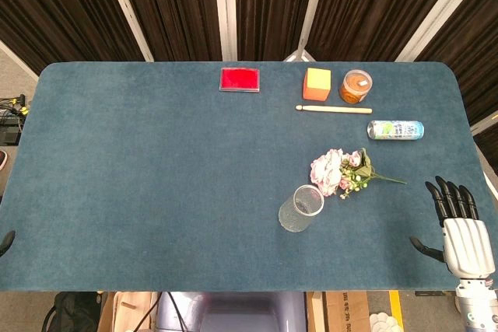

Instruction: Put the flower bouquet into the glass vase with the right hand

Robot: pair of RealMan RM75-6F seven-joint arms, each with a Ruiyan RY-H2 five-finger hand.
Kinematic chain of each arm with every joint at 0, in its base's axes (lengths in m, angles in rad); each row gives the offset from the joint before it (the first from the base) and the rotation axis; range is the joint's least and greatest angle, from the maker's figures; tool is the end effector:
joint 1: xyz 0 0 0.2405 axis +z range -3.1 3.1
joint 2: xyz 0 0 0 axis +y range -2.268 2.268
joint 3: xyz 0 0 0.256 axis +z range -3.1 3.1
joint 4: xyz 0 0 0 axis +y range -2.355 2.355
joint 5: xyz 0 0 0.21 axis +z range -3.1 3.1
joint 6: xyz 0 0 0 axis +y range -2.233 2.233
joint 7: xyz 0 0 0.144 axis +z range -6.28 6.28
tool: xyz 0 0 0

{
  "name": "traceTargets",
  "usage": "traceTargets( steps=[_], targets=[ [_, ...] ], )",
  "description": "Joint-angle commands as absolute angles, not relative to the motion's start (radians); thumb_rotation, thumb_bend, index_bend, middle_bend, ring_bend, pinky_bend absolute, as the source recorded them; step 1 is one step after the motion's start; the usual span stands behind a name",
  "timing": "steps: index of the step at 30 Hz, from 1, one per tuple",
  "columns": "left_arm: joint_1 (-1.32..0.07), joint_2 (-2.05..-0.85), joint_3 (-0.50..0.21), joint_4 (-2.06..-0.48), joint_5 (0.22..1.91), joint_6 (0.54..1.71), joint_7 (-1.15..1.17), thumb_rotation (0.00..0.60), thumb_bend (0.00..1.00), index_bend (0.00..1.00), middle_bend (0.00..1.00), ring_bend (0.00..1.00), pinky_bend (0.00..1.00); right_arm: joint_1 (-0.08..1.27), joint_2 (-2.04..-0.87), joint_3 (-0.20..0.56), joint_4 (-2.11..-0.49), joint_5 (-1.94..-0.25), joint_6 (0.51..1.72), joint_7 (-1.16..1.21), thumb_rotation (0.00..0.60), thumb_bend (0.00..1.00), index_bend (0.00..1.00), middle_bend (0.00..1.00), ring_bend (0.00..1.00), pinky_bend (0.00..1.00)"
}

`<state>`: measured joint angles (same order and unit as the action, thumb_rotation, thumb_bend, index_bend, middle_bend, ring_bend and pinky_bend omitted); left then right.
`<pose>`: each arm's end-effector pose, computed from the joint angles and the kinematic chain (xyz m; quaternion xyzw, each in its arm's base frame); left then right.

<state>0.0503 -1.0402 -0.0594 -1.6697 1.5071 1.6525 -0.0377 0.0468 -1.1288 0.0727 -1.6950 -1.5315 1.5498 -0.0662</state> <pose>-0.3150 0.1391 0.2014 -0.5339 -0.3731 -0.4069 0.6405 -0.2909 -0.1727 0.1594 0.5750 -0.3747 0.4175 0.5955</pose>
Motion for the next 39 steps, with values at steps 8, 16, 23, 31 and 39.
traceTargets(
  steps=[8,16,23,31,39],
  targets=[
    [0.062,-1.033,-0.056,-1.671,1.516,1.670,-0.052,0.600,0.35,0.14,0.00,0.00,0.06,0.041,-1.118,0.072,-1.705,-1.525,1.550,-0.060,0.600,0.04,0.09,0.07,0.00,0.00],
    [0.056,-1.042,-0.057,-1.670,1.516,1.663,-0.038,0.600,0.35,0.14,0.00,0.00,0.06,0.047,-1.110,0.067,-1.705,-1.524,1.529,-0.049,0.600,0.04,0.09,0.07,0.00,0.00],
    [0.064,-1.043,-0.047,-1.670,1.544,1.683,-0.021,0.600,0.35,0.14,0.00,0.00,0.06,0.041,-1.099,0.071,-1.742,-1.477,1.511,-0.035,0.600,0.04,0.09,0.07,0.00,0.00],
    [0.068,-1.044,-0.051,-1.667,1.539,1.690,-0.034,0.600,0.35,0.14,0.00,0.00,0.06,0.075,-1.114,0.082,-1.741,-1.465,1.458,-0.035,0.600,0.04,0.09,0.07,0.00,0.00],
    [0.064,-1.048,-0.051,-1.670,1.540,1.682,-0.025,0.600,0.35,0.14,0.00,0.00,0.06,0.188,-1.122,0.137,-1.744,-1.368,1.281,-0.043,0.600,0.04,0.09,0.07,0.00,0.00]
  ],
)
